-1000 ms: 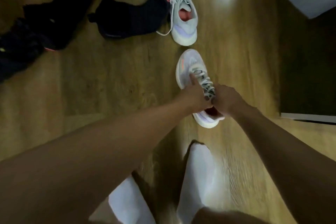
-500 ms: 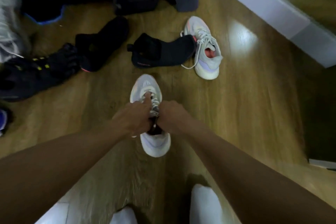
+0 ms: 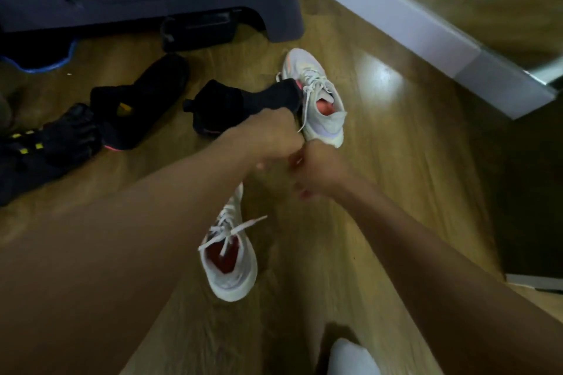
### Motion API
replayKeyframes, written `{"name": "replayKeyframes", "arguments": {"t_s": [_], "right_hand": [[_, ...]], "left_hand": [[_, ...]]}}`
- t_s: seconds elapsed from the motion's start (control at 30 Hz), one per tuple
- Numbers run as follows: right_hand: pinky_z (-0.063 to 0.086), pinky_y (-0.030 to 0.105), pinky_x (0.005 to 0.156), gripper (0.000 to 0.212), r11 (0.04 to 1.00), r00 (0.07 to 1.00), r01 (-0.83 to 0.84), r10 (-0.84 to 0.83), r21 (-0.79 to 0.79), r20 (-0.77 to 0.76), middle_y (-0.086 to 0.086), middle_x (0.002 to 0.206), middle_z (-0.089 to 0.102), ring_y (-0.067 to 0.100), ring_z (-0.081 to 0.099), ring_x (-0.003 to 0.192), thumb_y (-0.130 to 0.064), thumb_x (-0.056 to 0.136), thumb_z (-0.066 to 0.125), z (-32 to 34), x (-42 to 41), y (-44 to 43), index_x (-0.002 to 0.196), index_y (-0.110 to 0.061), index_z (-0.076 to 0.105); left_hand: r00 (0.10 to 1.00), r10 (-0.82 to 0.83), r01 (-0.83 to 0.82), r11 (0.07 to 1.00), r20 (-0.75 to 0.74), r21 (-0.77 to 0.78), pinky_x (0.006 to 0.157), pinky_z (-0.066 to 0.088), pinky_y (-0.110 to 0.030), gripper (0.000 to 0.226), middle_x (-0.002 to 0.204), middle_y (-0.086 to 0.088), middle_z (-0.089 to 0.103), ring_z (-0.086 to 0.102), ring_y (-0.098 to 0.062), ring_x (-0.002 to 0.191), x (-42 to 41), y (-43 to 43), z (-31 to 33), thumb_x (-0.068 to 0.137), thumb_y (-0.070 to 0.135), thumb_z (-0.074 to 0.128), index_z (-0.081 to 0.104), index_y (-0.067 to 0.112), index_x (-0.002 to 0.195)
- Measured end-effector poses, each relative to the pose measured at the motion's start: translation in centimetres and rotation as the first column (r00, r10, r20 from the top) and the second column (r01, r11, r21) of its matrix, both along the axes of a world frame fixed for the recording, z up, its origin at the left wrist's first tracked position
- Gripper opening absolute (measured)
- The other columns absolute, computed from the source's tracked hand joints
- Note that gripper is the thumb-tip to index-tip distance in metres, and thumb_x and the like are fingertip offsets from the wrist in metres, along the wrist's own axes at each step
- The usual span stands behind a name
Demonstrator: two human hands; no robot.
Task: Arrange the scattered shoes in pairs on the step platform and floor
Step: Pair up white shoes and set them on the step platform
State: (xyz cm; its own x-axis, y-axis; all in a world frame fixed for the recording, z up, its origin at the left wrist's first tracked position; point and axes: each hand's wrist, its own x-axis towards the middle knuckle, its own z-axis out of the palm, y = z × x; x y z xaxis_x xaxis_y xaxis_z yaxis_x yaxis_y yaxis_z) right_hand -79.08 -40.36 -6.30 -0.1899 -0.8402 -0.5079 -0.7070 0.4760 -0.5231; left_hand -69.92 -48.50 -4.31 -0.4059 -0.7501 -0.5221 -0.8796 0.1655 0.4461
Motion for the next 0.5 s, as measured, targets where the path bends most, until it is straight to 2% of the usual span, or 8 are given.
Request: {"name": "replayKeyframes", "arguments": {"t_s": [0.07, 0.1, 0.17, 0.23, 0.27, 0.4, 0.5], "right_hand": [[0.055, 0.035, 0.074, 0.022, 0.977, 0.989, 0.092, -0.113, -0.192, -0.100, 0.014, 0.095, 0.069, 0.030, 0.067, 0.086, -0.011, 0.088, 0.054, 0.6, -3.0, -1.7, 0.105, -0.005, 0.066], [0.050, 0.029, 0.070, 0.025, 0.951, 0.976, 0.137, -0.178, -0.275, -0.128, 0.012, 0.100, 0.068, 0.028, 0.066, 0.089, -0.013, 0.089, 0.053, 0.6, -4.2, -2.5, 0.111, -0.008, 0.064], [0.044, 0.028, 0.072, 0.033, 0.912, 0.942, 0.190, -0.273, -0.365, -0.193, 0.013, 0.115, 0.061, 0.028, 0.061, 0.100, -0.015, 0.090, 0.053, 0.2, -5.5, -3.9, 0.122, -0.010, 0.058], [0.043, 0.034, 0.084, 0.035, 0.915, 0.913, 0.214, -0.312, -0.343, -0.263, 0.015, 0.126, 0.048, 0.031, 0.054, 0.109, -0.019, 0.093, 0.049, -1.0, -6.6, -5.4, 0.126, -0.008, 0.053], [0.041, 0.034, 0.086, 0.035, 0.924, 0.910, 0.220, -0.310, -0.312, -0.276, 0.016, 0.127, 0.046, 0.032, 0.052, 0.110, -0.021, 0.094, 0.047, -1.7, -7.0, -6.0, 0.126, -0.007, 0.053], [0.032, 0.016, 0.067, 0.032, 0.931, 0.939, 0.274, -0.313, -0.241, -0.141, 0.016, 0.122, 0.061, 0.027, 0.057, 0.111, -0.018, 0.095, 0.048, -3.6, -8.4, -8.6, 0.120, -0.003, 0.059], [0.036, 0.021, 0.066, 0.029, 0.941, 0.942, 0.245, -0.288, -0.234, -0.173, 0.013, 0.114, 0.066, 0.025, 0.061, 0.102, -0.022, 0.091, 0.054, -3.7, -8.9, -9.8, 0.113, -0.006, 0.063]], "left_hand": [[0.982, 0.130, -0.128, 0.991, -0.134, 0.026, 0.065, 0.060, -0.037, 0.028, 0.088, -0.008, 0.064, 0.065, -0.024, 0.069, -2.7, -0.2, -1.0, 0.089, 0.037, 0.051, 0.063, 0.014, 0.099], [0.967, 0.193, -0.184, 0.980, -0.168, 0.070, 0.066, 0.060, -0.037, 0.030, 0.092, -0.008, 0.064, 0.066, -0.024, 0.072, -3.9, -0.4, -1.7, 0.091, 0.040, 0.050, 0.062, 0.014, 0.102], [0.930, 0.304, -0.271, 0.947, -0.208, 0.172, 0.066, 0.060, -0.036, 0.030, 0.093, -0.006, 0.061, 0.065, -0.025, 0.075, -5.4, -0.7, -2.9, 0.091, 0.041, 0.051, 0.058, 0.016, 0.107], [0.907, 0.367, -0.319, 0.919, -0.207, 0.231, 0.069, 0.060, -0.039, 0.027, 0.087, -0.005, 0.056, 0.064, -0.026, 0.078, -7.0, -1.2, -4.2, 0.092, 0.038, 0.051, 0.057, 0.016, 0.107], [0.894, 0.400, -0.349, 0.904, -0.200, 0.249, 0.070, 0.060, -0.040, 0.026, 0.086, -0.006, 0.055, 0.063, -0.027, 0.080, -7.7, -1.4, -4.7, 0.093, 0.036, 0.050, 0.057, 0.015, 0.107], [0.812, 0.517, -0.458, 0.852, -0.270, 0.252, 0.072, 0.059, -0.042, 0.031, 0.098, -0.010, 0.062, 0.065, -0.030, 0.084, -9.5, -2.7, -6.5, 0.093, 0.041, 0.049, 0.057, 0.013, 0.105], [0.770, 0.547, -0.504, 0.837, -0.328, 0.215, 0.076, 0.058, -0.042, 0.029, 0.105, -0.012, 0.065, 0.065, -0.030, 0.087, -10.2, -3.7, -7.0, 0.092, 0.032, 0.052, 0.059, 0.011, 0.112]]}}
